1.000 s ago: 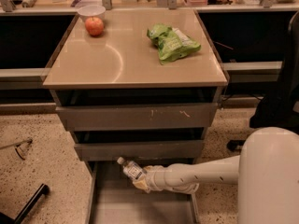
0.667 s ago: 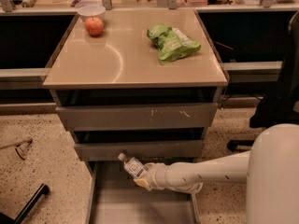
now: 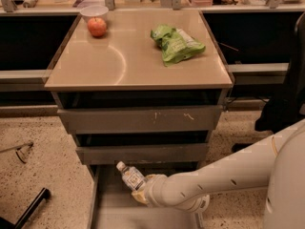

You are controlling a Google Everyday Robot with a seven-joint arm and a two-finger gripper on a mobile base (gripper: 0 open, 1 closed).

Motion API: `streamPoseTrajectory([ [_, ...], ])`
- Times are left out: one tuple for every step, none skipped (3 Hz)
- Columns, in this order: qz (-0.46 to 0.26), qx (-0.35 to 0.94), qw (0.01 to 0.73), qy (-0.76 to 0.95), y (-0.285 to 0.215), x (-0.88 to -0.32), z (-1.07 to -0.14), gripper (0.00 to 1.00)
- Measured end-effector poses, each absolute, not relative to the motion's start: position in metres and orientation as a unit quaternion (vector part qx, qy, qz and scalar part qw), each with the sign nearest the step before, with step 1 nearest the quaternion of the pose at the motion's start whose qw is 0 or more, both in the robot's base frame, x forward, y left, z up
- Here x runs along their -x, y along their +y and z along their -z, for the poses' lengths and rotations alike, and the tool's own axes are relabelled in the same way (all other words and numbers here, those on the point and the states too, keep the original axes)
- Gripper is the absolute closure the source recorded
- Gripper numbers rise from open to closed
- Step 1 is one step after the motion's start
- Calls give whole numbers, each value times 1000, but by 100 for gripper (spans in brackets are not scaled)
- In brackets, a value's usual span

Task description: Pick blue plastic bottle from bottom drawer and place on counter

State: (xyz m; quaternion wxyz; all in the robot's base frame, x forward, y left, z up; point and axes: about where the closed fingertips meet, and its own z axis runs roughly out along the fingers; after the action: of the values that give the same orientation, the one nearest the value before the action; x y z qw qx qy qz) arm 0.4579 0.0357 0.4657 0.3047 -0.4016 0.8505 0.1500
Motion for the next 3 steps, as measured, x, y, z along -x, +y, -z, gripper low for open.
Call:
streamPoseTrajectory([
  [-129,395,293,861,16,-438,-482,100],
  [-129,394,293,861,15,-438,-482,100],
  [-140,399,323,847,17,-451,-513,100],
])
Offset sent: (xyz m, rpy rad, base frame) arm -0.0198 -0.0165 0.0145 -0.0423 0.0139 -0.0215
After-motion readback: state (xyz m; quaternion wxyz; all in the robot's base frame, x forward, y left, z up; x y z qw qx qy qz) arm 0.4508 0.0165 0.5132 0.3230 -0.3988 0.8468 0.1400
